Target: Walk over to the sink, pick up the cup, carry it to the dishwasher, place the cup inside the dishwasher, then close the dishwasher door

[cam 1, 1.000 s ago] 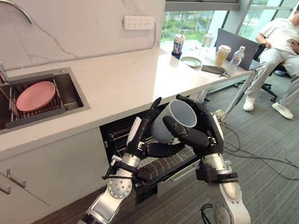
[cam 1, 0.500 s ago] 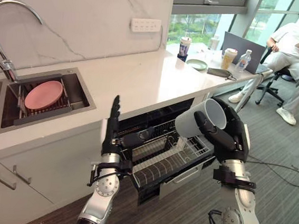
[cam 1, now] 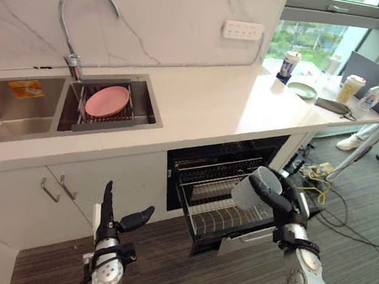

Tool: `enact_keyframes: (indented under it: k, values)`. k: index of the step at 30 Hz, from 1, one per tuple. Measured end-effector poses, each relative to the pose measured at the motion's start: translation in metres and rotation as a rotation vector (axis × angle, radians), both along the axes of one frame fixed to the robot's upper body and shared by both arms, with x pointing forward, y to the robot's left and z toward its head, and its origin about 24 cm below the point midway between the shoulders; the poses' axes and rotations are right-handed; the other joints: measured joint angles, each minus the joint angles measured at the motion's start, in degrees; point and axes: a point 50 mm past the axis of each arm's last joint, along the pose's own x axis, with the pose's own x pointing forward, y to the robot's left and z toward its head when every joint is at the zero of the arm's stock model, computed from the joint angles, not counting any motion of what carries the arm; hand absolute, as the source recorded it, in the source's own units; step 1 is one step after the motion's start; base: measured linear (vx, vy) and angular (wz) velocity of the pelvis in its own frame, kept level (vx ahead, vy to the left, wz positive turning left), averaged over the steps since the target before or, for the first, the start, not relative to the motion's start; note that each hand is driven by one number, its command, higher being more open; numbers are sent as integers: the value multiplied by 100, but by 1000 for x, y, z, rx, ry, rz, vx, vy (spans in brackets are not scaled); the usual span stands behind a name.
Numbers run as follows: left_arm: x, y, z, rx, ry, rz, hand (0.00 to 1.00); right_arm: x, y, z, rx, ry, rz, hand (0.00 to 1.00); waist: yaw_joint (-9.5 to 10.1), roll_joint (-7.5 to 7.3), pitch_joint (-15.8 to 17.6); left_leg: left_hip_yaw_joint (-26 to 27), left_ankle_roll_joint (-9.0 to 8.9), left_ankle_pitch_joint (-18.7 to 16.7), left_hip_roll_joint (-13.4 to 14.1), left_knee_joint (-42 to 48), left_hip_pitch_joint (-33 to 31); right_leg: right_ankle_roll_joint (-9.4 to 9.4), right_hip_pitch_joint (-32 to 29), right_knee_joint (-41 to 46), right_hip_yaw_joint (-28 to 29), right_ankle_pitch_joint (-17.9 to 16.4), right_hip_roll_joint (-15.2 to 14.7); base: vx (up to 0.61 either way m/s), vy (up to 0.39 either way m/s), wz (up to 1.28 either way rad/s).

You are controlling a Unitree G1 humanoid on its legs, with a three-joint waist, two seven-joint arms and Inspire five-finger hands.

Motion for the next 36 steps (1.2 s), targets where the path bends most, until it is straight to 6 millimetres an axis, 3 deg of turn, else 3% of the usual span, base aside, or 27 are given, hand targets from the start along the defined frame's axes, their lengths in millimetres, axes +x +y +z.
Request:
enact_keyframes:
  k: [3,6,10,16,21,23,26,34,35,36]
  values:
    - [-11,0,-8,-23,71,-81,100,12,-14,-8,-37,77,1,0,78,18,188,-240,36,102,-71,0,-130,0,-14,9,-244,0,-53,-52,26,42]
    - [-26,1,-20,-58,163,-132,100,26,-22,-5,-72,100,9,0,181,33,348,-375,49,149,-103,-1,-220,5,-52,19,-375,-3,-75,-56,35,25]
    - [-31,6,-28,-83,223,-150,100,45,-31,2,-105,114,11,0,324,45,561,-558,49,253,-121,1,-470,18,-254,97,-569,-20,-89,-48,34,28]
    - [-13,7,-22,-76,184,-190,100,81,-52,31,-143,98,-13,0,611,117,1223,-894,64,432,-158,16,-841,-22,-518,231,-913,-1,-118,-29,26,30]
    - [22,6,-5,-65,80,-228,100,115,-66,80,-194,24,-28,0,898,206,1807,-1080,59,497,-146,231,-1333,-116,-963,537,-1076,-91,-143,-31,6,20]
    - [28,6,0,-76,51,-228,100,122,-66,91,-196,1,-29,0,928,208,1963,-1144,56,498,-146,298,-1448,-134,-1066,661,-1140,-154,-163,-22,-11,17]
    - [33,2,3,-77,33,-241,100,127,-65,97,-209,15,-29,0,1015,214,2095,-1201,48,501,-146,343,-1586,-151,-1245,884,-1196,-275,-210,-17,-16,14]
    - [37,-8,4,-63,48,-239,100,126,-69,90,-195,118,-59,0,1166,215,2111,-1295,29,514,-168,363,-1845,-172,-1647,1373,-1275,-551,-336,15,-30,7]
    - [38,-9,6,-62,41,-242,100,127,-68,91,-197,125,-59,100,1165,213,2125,-1293,26,514,-168,365,-1850,-175,-1665,1410,-1274,-574,-346,8,-32,0]
    - [39,-10,6,-65,37,-246,100,127,-68,92,-184,129,-70,100,1166,212,2125,-1291,23,512,-167,365,-1849,-177,-1673,1437,-1273,-589,-352,8,-32,0]
